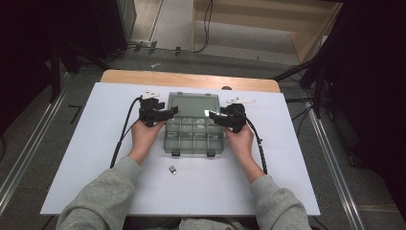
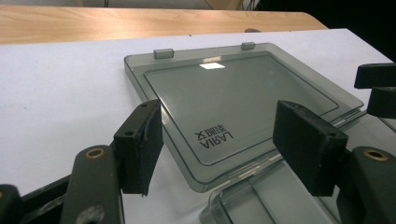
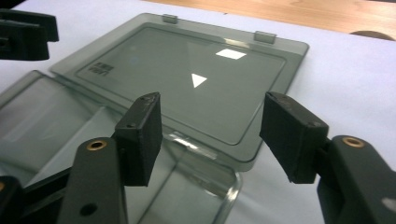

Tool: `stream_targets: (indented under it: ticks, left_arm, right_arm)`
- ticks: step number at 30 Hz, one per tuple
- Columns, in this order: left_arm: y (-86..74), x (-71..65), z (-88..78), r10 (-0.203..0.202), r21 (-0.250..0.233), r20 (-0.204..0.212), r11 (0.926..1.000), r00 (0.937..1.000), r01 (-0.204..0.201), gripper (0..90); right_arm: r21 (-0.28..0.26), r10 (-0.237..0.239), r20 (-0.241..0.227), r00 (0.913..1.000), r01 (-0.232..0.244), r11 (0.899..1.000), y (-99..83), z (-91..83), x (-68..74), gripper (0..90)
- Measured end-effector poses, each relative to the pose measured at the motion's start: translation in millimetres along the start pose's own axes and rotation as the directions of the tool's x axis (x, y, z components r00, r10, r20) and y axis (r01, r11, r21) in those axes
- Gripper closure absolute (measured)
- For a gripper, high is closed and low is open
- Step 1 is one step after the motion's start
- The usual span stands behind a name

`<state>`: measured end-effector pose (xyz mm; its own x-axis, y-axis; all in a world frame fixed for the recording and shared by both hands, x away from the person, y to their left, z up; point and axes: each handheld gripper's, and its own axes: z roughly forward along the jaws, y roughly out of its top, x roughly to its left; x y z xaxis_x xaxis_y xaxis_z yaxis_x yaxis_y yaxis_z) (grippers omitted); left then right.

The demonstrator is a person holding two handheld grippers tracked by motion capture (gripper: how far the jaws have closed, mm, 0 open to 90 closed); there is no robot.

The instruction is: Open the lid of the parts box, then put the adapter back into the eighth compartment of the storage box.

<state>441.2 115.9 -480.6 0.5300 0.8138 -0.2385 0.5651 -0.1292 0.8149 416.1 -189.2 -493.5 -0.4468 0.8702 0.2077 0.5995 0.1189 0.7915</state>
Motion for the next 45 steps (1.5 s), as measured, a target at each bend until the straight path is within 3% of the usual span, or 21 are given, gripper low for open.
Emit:
stream_targets:
  ticks: [6,16,29,36,45]
  left_arm:
    - [5.2,-2.5,-12.2,-0.001,0.01,0.031,1.0,0.9995,0.001,33.8]
    - [6.7,-8.1,-30.4,0.0,0.04,0.077,0.9992,0.9971,-0.003,32.0]
    - [0.0,-5.1,-50.6,-0.029,0.075,0.109,0.997,0.9936,0.021,31.9]
    - [-2.8,-6.9,-59.1,-0.009,0.103,0.134,0.9946,0.9909,-0.005,31.9]
    - [-6.2,-11.0,-70.4,-0.009,0.114,0.169,0.9934,0.9855,-0.01,31.9]
  right_arm:
    - [0.016,0.008,-0.054,0.9985,-0.007,1.0,5.2,-12.6,5.9,33.4]
    - [0.037,0.0,-0.102,0.9948,0.003,0.999,6.6,-25.7,13.9,32.1]
    - [0.065,-0.035,-0.186,0.9819,0.048,0.997,2.3,-39.9,31.1,31.3]
    - [0.064,-0.044,-0.212,0.9762,0.059,0.996,-3.4,-48.9,36.7,30.7]
    - [0.063,-0.046,-0.254,0.9661,0.064,0.996,-9.0,-59.7,40.2,30.2]
